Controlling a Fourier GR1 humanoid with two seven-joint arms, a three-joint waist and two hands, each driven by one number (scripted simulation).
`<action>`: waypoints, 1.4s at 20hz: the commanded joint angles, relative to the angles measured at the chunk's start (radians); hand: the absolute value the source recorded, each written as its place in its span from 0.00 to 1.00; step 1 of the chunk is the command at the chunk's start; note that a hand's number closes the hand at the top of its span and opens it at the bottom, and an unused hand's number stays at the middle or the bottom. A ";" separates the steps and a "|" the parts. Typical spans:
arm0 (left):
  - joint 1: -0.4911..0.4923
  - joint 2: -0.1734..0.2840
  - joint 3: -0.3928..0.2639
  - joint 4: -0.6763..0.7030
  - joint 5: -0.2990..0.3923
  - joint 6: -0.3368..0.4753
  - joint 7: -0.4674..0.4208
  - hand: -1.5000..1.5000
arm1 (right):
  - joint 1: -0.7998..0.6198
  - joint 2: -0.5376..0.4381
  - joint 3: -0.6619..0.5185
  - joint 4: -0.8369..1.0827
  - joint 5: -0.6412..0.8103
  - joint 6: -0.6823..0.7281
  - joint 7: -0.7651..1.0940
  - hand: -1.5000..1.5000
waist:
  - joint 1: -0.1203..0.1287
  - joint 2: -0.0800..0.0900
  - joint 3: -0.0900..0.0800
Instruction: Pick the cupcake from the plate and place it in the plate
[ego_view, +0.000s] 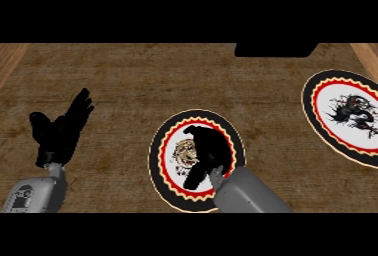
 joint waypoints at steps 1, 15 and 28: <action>-0.008 0.010 0.012 -0.030 -0.008 -0.001 0.042 0.50 | -0.031 0.004 0.116 -0.002 -0.056 -0.034 0.021 1.00 | 0.005 0.003 0.001; 0.019 -0.031 0.016 -0.050 -0.026 -0.011 0.029 0.50 | -0.047 -0.244 -0.119 0.091 -0.158 0.069 -0.375 1.00 | -0.004 0.004 0.001; 0.056 -0.032 0.032 0.001 -0.046 -0.011 -0.042 0.50 | -0.079 -0.376 -0.208 -0.205 0.318 -0.359 -0.105 1.00 | -0.029 -0.007 0.000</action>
